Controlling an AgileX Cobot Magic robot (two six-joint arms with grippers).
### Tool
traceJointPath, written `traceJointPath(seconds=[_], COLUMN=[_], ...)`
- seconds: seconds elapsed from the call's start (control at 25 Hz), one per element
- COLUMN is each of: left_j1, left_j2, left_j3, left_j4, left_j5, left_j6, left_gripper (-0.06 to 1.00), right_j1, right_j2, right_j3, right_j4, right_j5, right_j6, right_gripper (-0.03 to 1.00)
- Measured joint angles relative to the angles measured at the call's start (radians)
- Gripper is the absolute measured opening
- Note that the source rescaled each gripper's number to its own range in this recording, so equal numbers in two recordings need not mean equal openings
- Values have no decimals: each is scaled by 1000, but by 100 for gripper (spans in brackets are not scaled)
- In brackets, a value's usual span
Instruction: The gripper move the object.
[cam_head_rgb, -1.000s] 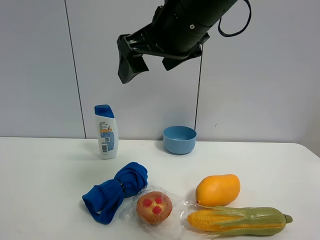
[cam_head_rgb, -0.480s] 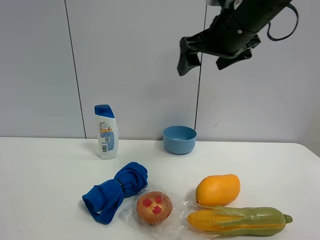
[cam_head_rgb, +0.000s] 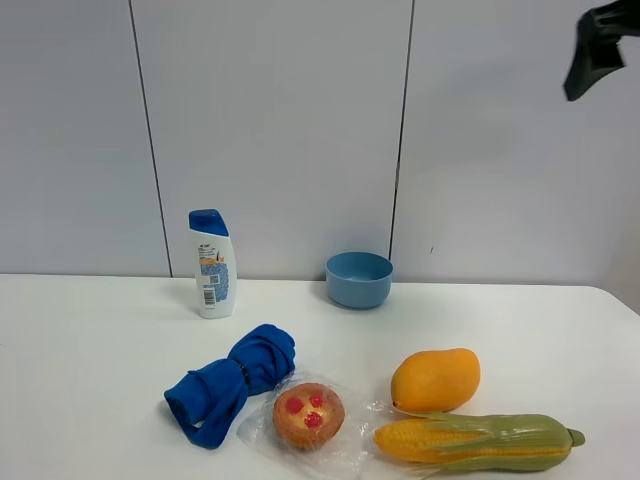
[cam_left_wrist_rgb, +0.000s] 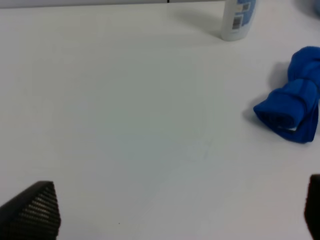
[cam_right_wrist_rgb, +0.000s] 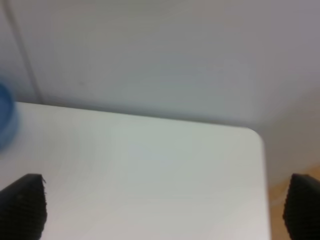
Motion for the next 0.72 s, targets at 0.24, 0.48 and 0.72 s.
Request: traceJointPath(seconds=[0.24, 0.48, 0.72], left_j1=[0, 0, 0], left_j2=[0, 0, 0], left_j3=[0, 0, 0], left_j4=[0, 0, 0], left_j5=[0, 0, 0], left_j6=[0, 0, 0], left_gripper=[100, 100, 100], right_j1=[-127, -194, -298], right_j2=[-110, -208, -364], right_j3=[0, 0, 7], right_j4=[-1, 34, 169], right_j5=[171, 395, 497], right_j6=[-47, -132, -212], right_gripper=[100, 100, 100])
